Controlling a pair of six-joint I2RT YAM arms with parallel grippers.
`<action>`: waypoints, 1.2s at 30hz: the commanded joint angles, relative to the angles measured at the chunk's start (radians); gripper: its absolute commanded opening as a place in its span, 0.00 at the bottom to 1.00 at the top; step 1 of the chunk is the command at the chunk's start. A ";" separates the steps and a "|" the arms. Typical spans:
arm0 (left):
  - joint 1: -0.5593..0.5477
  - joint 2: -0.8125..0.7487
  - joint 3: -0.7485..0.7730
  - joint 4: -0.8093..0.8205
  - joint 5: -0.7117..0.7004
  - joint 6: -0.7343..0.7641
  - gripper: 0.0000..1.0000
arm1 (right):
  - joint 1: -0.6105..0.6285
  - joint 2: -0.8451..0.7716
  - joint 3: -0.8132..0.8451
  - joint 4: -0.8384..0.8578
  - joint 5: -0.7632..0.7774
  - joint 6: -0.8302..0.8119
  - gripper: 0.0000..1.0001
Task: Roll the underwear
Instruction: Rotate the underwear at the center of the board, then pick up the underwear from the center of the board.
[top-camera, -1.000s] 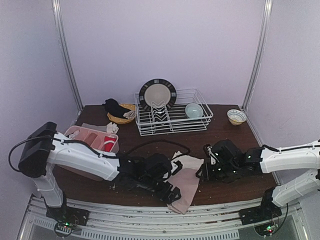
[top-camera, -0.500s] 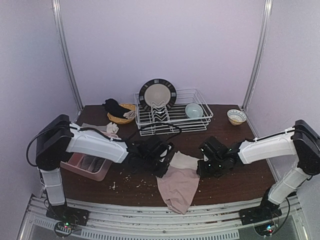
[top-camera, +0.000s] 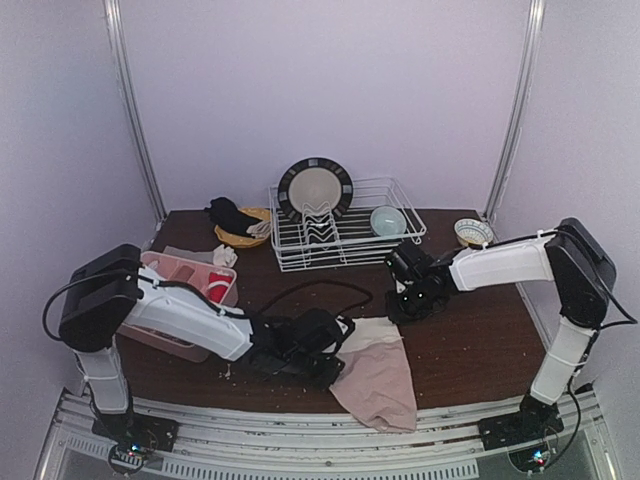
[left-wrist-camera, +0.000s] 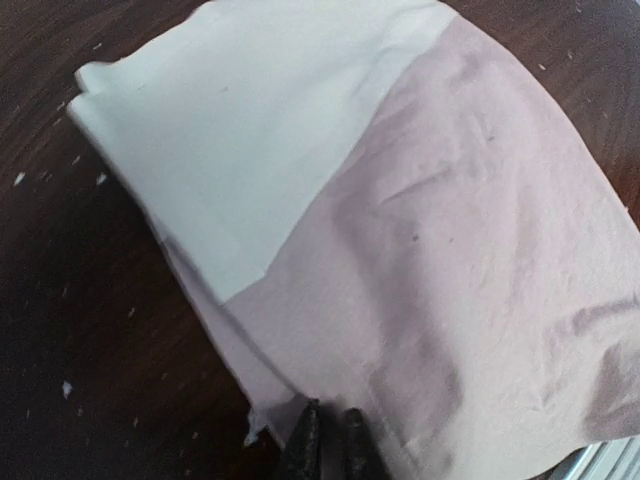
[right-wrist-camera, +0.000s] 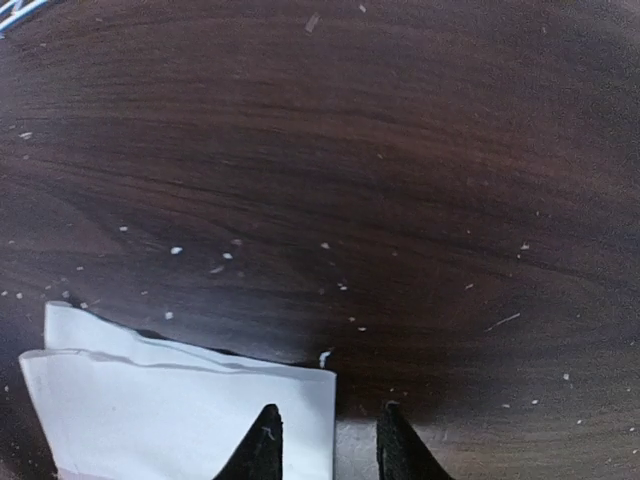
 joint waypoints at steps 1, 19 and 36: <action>0.001 -0.137 -0.050 -0.075 -0.136 -0.049 0.19 | 0.051 -0.129 0.025 -0.075 -0.017 -0.053 0.34; 0.098 0.010 0.192 -0.105 0.043 0.011 0.06 | 0.610 -0.373 -0.338 0.073 0.132 0.228 0.20; 0.019 -0.182 -0.078 -0.172 0.029 -0.369 0.98 | 0.656 -0.612 -0.387 0.021 0.356 0.204 0.32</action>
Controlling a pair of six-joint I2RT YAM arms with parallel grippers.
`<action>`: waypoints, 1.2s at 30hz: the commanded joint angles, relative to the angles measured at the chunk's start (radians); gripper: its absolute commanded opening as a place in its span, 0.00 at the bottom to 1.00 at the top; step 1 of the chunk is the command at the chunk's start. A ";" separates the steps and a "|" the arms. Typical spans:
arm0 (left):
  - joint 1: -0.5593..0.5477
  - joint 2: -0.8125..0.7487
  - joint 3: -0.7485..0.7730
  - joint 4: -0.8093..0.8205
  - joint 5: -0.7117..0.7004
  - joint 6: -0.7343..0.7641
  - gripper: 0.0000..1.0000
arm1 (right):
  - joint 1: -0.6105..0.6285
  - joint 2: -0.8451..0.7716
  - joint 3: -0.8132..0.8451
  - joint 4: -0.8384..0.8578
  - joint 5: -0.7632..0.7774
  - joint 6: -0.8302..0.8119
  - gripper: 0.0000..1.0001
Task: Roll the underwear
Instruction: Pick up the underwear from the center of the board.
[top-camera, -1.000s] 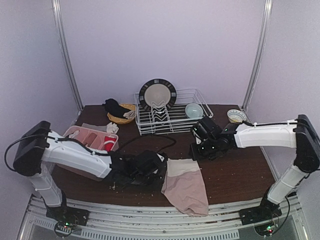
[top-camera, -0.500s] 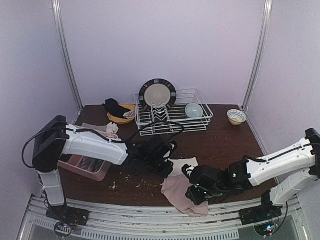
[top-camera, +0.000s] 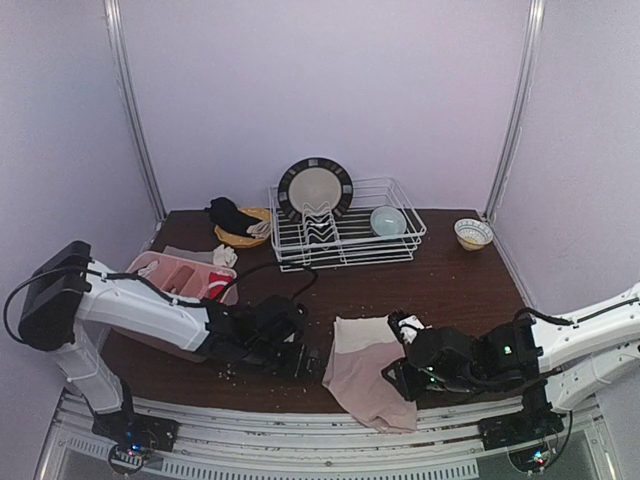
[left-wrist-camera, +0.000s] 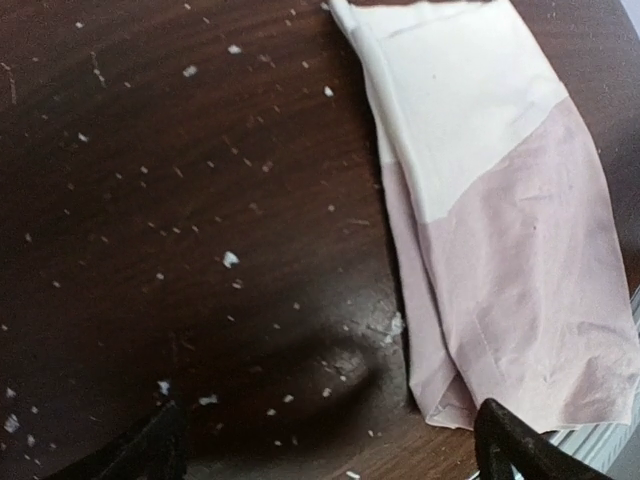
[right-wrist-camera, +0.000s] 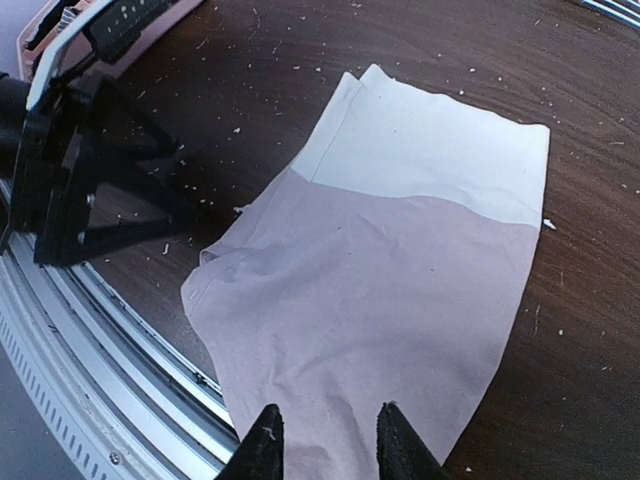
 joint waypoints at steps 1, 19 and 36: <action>-0.069 0.083 0.148 -0.148 -0.006 -0.111 0.98 | -0.003 -0.026 0.016 -0.039 0.101 -0.022 0.32; -0.175 0.423 0.540 -0.548 -0.192 -0.218 0.59 | -0.006 -0.168 0.010 -0.101 0.166 -0.037 0.32; -0.203 0.454 0.547 -0.539 -0.183 -0.210 0.00 | -0.018 -0.307 -0.024 -0.138 0.190 -0.061 0.32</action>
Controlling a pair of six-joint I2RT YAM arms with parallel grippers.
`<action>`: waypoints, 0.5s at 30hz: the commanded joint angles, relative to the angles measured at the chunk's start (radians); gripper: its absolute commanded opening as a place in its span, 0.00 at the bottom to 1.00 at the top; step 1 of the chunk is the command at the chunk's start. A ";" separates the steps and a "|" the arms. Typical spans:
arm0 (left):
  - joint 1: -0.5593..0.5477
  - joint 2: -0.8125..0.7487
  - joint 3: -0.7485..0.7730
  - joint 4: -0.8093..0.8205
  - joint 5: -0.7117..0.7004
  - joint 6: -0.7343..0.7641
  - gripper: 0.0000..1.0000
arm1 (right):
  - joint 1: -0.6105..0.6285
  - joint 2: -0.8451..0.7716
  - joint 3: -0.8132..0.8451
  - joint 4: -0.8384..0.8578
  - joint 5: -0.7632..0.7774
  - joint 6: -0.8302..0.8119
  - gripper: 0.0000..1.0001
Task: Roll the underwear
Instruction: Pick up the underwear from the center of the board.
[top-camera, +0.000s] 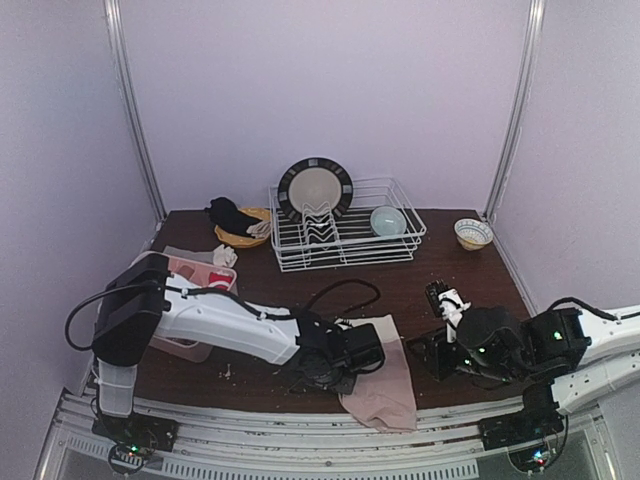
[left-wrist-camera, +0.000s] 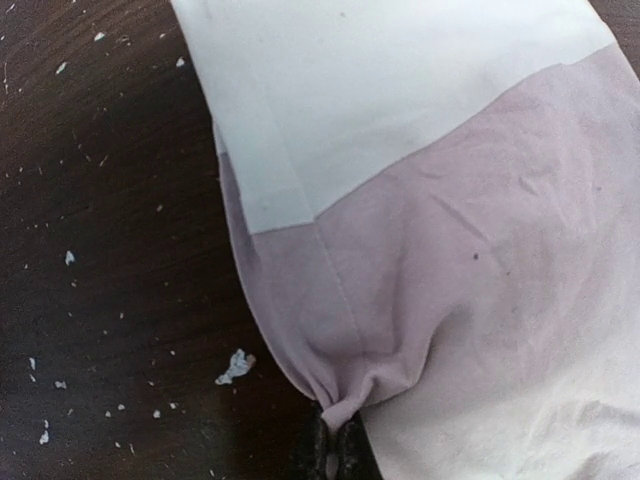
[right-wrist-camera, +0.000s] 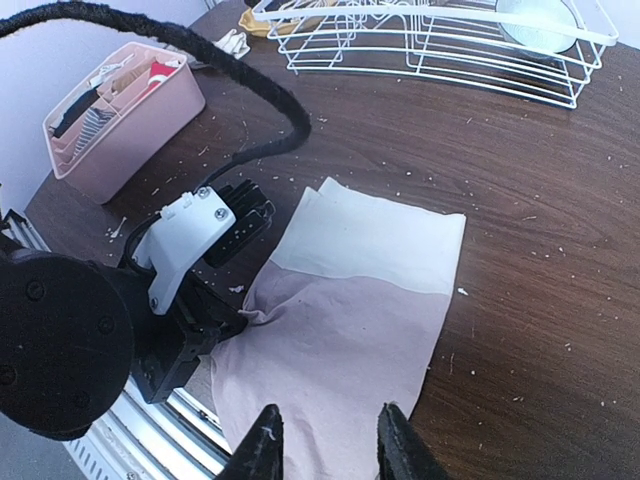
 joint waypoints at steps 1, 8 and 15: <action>-0.006 0.006 -0.040 -0.060 -0.007 0.026 0.00 | -0.006 -0.026 -0.022 -0.025 0.027 0.000 0.32; -0.006 -0.095 0.054 -0.285 -0.214 0.177 0.00 | -0.010 0.004 -0.056 0.021 0.015 0.041 0.32; -0.006 -0.077 0.117 -0.500 -0.315 0.212 0.00 | -0.038 0.084 -0.110 0.119 -0.040 0.101 0.31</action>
